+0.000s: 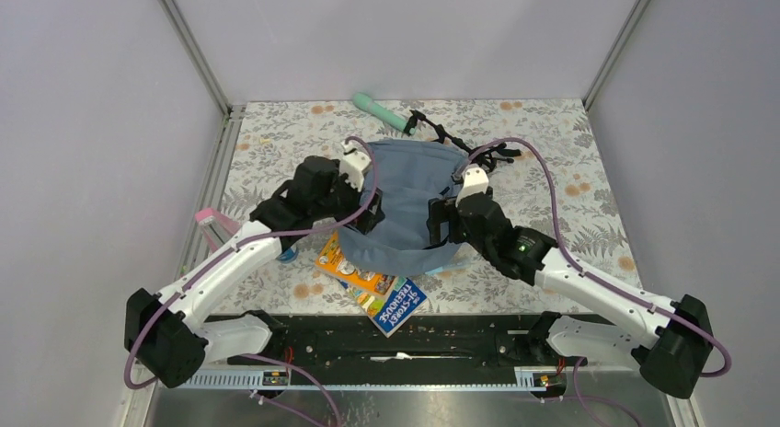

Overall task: Pack the student bag
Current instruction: Unzip the student bag at the center of the board.

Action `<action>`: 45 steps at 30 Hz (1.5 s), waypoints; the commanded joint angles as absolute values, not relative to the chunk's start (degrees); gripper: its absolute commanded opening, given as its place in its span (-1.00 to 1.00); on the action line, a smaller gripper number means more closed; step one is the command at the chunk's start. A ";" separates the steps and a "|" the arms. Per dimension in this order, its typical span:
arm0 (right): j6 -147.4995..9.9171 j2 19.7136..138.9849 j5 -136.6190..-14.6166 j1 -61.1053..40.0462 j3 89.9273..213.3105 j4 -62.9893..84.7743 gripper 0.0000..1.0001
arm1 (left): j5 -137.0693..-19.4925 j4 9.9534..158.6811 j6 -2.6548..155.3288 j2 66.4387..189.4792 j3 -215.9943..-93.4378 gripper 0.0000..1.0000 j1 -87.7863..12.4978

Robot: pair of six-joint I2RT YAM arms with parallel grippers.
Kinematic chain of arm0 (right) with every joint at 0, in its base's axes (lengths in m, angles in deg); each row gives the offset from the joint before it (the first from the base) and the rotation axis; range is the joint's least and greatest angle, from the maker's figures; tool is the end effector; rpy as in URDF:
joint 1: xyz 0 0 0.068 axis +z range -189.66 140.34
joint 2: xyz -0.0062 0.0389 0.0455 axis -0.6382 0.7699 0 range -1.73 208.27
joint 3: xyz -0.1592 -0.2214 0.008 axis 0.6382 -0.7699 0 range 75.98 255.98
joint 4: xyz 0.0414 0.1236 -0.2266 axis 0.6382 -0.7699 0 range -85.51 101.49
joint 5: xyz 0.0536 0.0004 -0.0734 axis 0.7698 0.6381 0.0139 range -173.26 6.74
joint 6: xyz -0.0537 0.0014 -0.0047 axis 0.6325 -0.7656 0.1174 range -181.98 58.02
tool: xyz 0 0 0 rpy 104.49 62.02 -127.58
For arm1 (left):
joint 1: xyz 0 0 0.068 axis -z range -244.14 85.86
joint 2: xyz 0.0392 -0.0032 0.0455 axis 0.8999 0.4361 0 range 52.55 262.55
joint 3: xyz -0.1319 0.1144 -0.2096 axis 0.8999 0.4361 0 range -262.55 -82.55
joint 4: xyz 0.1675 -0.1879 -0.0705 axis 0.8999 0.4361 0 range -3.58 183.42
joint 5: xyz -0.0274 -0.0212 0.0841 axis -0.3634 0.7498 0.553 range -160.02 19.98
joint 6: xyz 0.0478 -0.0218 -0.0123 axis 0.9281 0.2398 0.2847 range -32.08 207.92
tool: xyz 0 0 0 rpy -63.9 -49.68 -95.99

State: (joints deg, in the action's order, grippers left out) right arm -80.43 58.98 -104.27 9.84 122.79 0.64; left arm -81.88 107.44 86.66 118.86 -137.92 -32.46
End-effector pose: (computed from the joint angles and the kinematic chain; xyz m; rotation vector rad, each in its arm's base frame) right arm 0.1660 0.1745 0.2982 -0.3036 1.9715 0.4039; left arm 0.2159 -0.1418 0.3101 0.6879 2.0544 -0.5558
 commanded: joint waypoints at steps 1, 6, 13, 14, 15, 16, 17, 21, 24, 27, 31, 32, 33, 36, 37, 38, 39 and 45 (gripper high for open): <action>-87.64 57.66 -106.80 9.03 121.25 -3.92 1.00 | -81.78 106.72 89.84 119.48 -138.27 0.90 -28.07; -91.84 55.17 -106.29 9.03 117.52 -4.63 0.97 | -76.38 107.75 90.84 119.24 -136.99 0.93 -22.37; -97.26 54.11 -104.17 9.03 113.23 -4.35 0.96 | -73.55 111.15 88.99 121.34 -137.64 0.95 -16.88; -97.61 54.41 -103.97 9.03 112.76 -3.83 0.96 | -72.60 111.21 88.60 120.99 -137.28 0.95 -15.96; -97.92 54.86 -103.90 9.03 112.03 -3.04 0.96 | -71.40 110.98 88.19 120.48 -136.77 0.95 -14.64; -98.16 55.34 -103.83 9.03 111.46 -2.23 0.94 | -70.61 110.79 88.10 119.64 -136.27 0.95 -13.81; -98.37 55.97 -103.87 9.06 110.81 -1.12 0.93 | -70.28 110.58 85.86 118.90 -135.72 0.95 -13.07; -99.80 58.39 -104.95 9.03 109.39 0.73 0.91 | -68.95 109.57 81.85 115.63 -132.41 0.94 -10.22; -101.09 58.81 -105.71 9.02 108.85 1.19 0.91 | -67.65 106.99 75.10 112.92 -126.03 0.94 -8.53; -100.89 57.32 -105.96 9.03 109.00 1.12 0.92 | -66.59 104.20 70.69 112.02 -122.48 0.94 -7.45; -100.01 53.77 -106.35 9.03 110.29 0.22 0.92 | -64.56 102.23 66.79 111.57 -119.16 0.92 -6.74; -99.66 53.07 -106.31 9.03 111.16 -0.30 0.92 | -63.58 102.38 66.28 111.19 -118.88 0.92 -6.67; -99.38 52.48 -106.03 9.03 111.88 -0.69 0.92 | -62.74 102.30 65.91 110.96 -118.52 0.92 -6.62; -98.32 51.21 -104.00 9.03 113.86 -1.27 0.92 | -61.33 101.21 65.36 109.80 -116.95 0.92 -6.51; -97.58 51.06 -102.69 9.02 114.40 -0.96 0.92 | -61.17 100.86 65.15 109.59 -116.60 0.92 -6.57; -97.09 50.94 -101.13 9.03 114.63 -0.09 0.92 | -61.10 100.60 64.98 109.47 -116.25 0.92 -6.53; -96.53 50.78 -99.61 9.03 114.61 0.94 0.92 | -60.93 100.40 64.78 109.13 -116.09 0.93 -6.57; -93.30 51.60 -93.64 9.08 113.15 5.40 0.90 | -59.06 96.90 61.29 105.43 -116.32 0.97 -6.74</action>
State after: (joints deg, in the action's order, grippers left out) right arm -96.15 51.50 -97.91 9.20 112.34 1.95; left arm -62.03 101.08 64.87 108.15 -116.15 -6.80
